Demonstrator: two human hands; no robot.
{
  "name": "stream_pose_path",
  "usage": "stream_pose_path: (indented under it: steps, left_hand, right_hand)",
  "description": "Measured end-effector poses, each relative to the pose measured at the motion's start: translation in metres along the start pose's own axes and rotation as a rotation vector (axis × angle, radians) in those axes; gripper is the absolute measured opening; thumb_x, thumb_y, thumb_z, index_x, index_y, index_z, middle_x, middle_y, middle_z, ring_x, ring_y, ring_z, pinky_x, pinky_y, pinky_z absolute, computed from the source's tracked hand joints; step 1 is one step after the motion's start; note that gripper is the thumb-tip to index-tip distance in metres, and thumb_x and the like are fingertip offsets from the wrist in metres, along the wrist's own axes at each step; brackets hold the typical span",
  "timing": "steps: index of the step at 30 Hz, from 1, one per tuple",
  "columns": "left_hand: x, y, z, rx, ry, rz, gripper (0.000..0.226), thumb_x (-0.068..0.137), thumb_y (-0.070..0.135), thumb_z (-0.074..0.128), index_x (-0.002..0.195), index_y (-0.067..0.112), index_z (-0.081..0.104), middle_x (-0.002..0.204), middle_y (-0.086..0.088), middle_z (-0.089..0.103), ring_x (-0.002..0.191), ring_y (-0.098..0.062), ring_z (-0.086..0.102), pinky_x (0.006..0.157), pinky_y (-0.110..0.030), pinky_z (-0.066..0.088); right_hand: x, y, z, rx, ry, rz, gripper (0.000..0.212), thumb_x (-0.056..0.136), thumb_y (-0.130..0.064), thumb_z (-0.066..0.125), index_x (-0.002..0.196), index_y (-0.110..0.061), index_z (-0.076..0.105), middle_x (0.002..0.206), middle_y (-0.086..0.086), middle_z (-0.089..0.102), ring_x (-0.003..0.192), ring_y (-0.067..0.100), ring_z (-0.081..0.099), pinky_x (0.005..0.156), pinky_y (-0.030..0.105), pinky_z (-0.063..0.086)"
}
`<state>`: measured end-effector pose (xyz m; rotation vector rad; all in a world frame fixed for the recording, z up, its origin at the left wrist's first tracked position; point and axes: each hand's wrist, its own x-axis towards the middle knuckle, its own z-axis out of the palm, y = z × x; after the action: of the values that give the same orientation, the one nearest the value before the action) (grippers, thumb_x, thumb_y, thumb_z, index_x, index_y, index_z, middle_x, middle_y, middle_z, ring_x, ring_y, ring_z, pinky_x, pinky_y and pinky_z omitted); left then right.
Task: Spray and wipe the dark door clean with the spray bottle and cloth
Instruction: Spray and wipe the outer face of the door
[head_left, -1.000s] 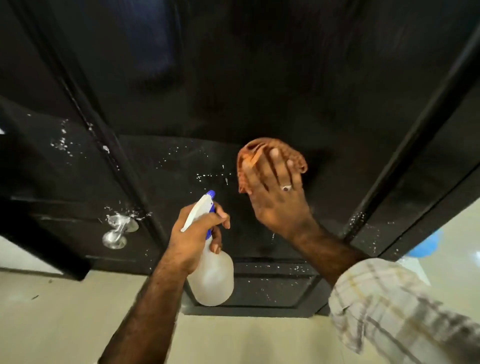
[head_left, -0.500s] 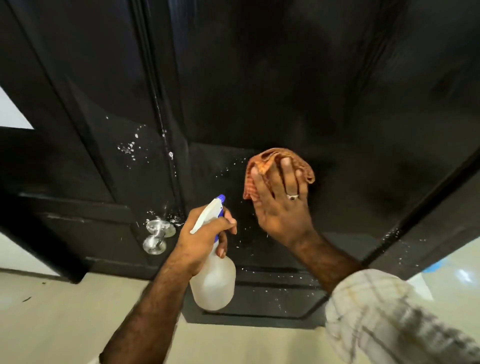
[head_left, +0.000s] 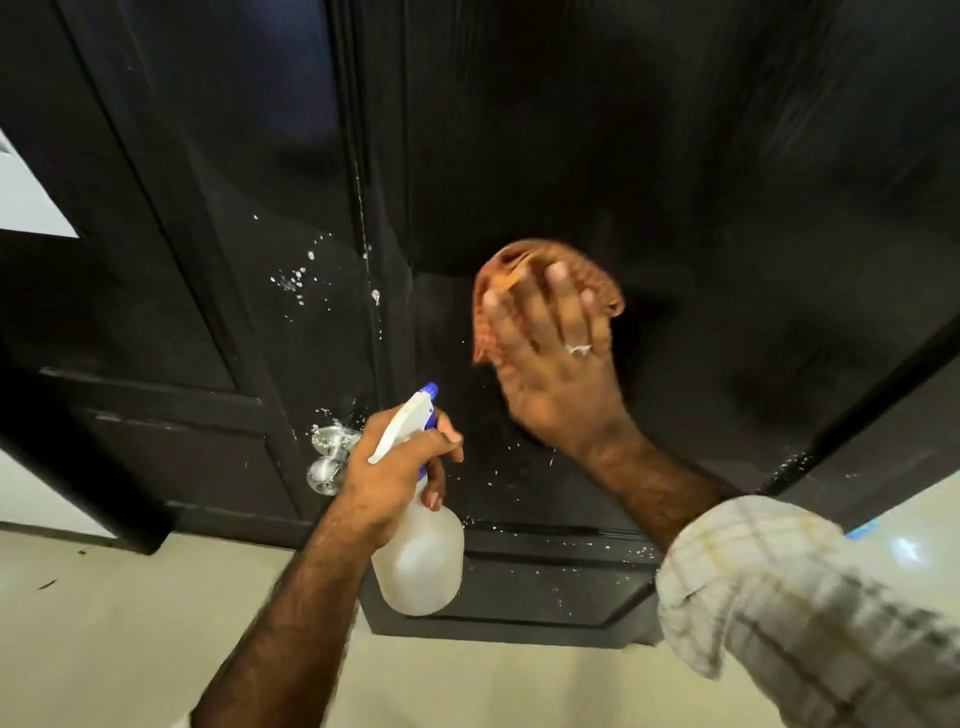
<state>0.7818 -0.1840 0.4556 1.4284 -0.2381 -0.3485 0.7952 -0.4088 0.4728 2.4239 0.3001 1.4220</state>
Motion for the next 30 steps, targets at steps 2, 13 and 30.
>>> stream_pose_path:
  steps: [2, 13, 30]
  left_hand:
    - [-0.002, -0.002, -0.005, -0.013, 0.025, -0.026, 0.027, 0.079, 0.019, 0.071, 0.093, -0.004, 0.065, 0.088, -0.034, 0.067, 0.042, -0.027, 0.045, 0.049, -0.035, 0.048]
    - [-0.021, 0.006, -0.01, -0.006, 0.206, -0.05, 0.011, 0.081, 0.017, 0.081, 0.077, 0.022, 0.071, 0.074, -0.028, 0.066, 0.051, -0.028, 0.048, 0.057, -0.038, 0.053]
    - [-0.054, 0.013, -0.025, 0.101, 0.525, -0.059, 0.082, 0.055, 0.044, 0.084, 0.129, 0.017, 0.062, 0.105, -0.02, 0.071, 0.077, -0.034, 0.065, 0.071, -0.053, 0.066]
  right_hand:
    - [-0.046, -0.007, 0.013, 0.033, -0.165, -0.269, 0.063, 0.108, -0.031, 0.054, 0.166, -0.017, 0.035, 0.174, 0.011, 0.024, 0.162, 0.035, 0.019, 0.127, 0.054, 0.026]
    - [0.021, 0.01, -0.021, 0.003, -0.007, 0.098, 0.063, 0.106, -0.038, 0.054, 0.164, -0.02, 0.04, 0.172, 0.015, 0.026, 0.162, 0.039, 0.018, 0.131, 0.055, 0.01]
    - [0.079, -0.018, -0.034, 0.189, -0.016, 0.014, 0.067, 0.111, -0.03, 0.034, 0.171, -0.016, 0.009, 0.178, 0.013, 0.002, 0.164, 0.038, 0.001, 0.131, 0.059, 0.012]
